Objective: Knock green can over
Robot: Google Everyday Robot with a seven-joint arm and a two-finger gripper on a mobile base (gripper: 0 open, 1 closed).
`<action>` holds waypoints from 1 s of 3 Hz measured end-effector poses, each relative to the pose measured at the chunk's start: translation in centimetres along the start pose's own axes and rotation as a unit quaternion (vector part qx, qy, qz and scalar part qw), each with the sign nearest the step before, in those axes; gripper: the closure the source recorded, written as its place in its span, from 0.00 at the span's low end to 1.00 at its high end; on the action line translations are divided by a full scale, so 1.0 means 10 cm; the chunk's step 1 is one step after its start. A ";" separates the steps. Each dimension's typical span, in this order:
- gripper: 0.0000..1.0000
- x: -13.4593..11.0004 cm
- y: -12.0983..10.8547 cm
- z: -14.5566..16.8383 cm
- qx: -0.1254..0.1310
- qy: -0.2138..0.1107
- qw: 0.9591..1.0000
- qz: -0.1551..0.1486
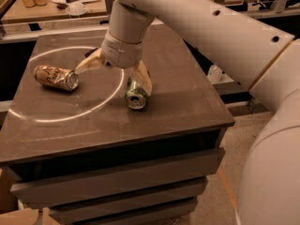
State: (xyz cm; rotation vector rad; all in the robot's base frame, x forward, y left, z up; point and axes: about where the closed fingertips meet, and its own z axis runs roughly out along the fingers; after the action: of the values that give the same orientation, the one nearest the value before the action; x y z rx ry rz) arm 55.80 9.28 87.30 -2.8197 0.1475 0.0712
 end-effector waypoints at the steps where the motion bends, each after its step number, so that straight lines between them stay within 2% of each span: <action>1: 0.00 0.08 0.09 -0.33 0.014 0.032 0.999 0.012; 2: 0.00 0.15 0.22 -0.67 0.023 0.068 0.997 0.027; 3: 0.00 0.17 0.34 -0.87 0.045 0.091 0.994 0.048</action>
Offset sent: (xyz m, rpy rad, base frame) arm 0.0198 -0.0773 0.0906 0.0281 -0.1788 -0.1619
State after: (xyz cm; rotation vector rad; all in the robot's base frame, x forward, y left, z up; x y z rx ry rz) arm 57.36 3.15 94.43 -2.7249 0.3198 -0.1677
